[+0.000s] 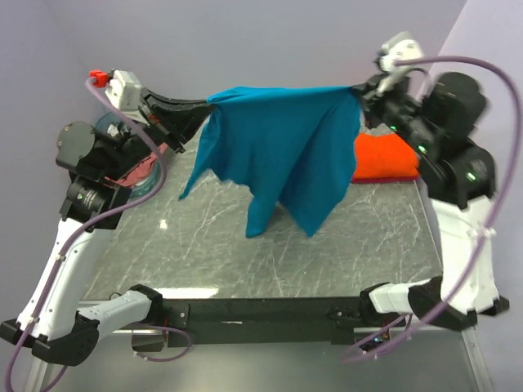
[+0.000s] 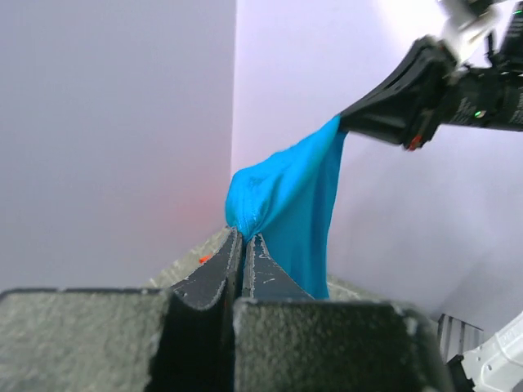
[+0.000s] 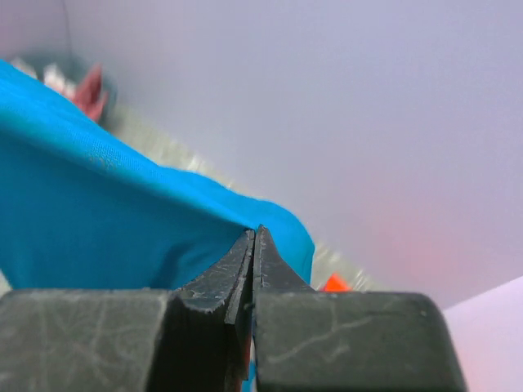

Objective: Fold and stack the t-shirts
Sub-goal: Flatten the tshirt out

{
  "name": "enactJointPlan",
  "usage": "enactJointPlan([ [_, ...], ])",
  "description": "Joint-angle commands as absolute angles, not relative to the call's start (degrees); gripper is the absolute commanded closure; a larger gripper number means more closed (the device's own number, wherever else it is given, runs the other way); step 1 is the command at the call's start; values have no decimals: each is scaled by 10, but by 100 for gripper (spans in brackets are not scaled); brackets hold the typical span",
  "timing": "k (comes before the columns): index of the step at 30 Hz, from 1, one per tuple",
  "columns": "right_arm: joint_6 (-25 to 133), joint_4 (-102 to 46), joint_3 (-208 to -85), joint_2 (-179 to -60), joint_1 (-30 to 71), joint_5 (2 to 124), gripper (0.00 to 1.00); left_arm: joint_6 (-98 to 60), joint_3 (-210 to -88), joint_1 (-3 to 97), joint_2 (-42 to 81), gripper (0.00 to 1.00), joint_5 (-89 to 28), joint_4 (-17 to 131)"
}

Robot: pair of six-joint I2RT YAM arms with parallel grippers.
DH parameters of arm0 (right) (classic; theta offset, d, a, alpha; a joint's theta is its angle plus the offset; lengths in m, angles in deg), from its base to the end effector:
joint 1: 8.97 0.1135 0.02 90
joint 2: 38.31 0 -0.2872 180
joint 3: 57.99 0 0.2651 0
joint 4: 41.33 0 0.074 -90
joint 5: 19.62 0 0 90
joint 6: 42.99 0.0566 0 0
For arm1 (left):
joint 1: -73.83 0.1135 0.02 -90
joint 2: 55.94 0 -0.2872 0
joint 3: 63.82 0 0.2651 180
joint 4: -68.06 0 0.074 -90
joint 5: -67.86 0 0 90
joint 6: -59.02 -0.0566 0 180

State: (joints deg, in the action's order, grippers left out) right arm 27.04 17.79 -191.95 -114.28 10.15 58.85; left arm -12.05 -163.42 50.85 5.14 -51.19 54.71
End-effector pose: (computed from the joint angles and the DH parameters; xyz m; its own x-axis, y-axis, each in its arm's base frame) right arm 0.2045 0.0829 0.6144 0.1566 -0.2999 -0.9410 -0.4855 0.8064 -0.3378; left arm 0.1737 -0.1035 0.5825 0.1284 -0.3625 -0.9231 0.8326 0.5451 -0.0983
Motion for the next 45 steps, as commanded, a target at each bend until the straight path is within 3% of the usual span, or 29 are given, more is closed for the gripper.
enactJointPlan([
  [1,271,123,-1953,-1091,96,645,100,-100,-1666,510,40,99,-529,552],
  [10,273,117,-1912,-1024,94,622,100,19,-1671,505,26,100,-650,617],
  [17,282,67,-1754,-998,94,597,100,33,-1599,503,50,100,-591,617],
  [22,293,15,-1718,-1055,94,632,100,39,-1585,503,143,100,-555,636],
  [25,295,-16,-1757,-1109,92,659,100,24,-1670,504,257,100,-531,620],
  [29,310,-17,-1885,-1163,83,684,100,38,-1899,504,375,99,-541,592],
  [32,303,-25,-1928,-1158,79,681,100,56,-2018,504,428,99,-569,584],
  [34,296,-32,-1927,-1128,79,669,100,53,-2035,503,422,99,-577,588],
  [37,291,-31,-1894,-1077,80,621,100,21,-1971,504,360,100,-563,606],
  [40,302,21,-1860,-1042,81,533,100,-28,-1807,514,291,99,-524,618],
  [45,322,-13,-1615,-985,126,410,100,-16,-1619,563,247,100,-462,610],
])
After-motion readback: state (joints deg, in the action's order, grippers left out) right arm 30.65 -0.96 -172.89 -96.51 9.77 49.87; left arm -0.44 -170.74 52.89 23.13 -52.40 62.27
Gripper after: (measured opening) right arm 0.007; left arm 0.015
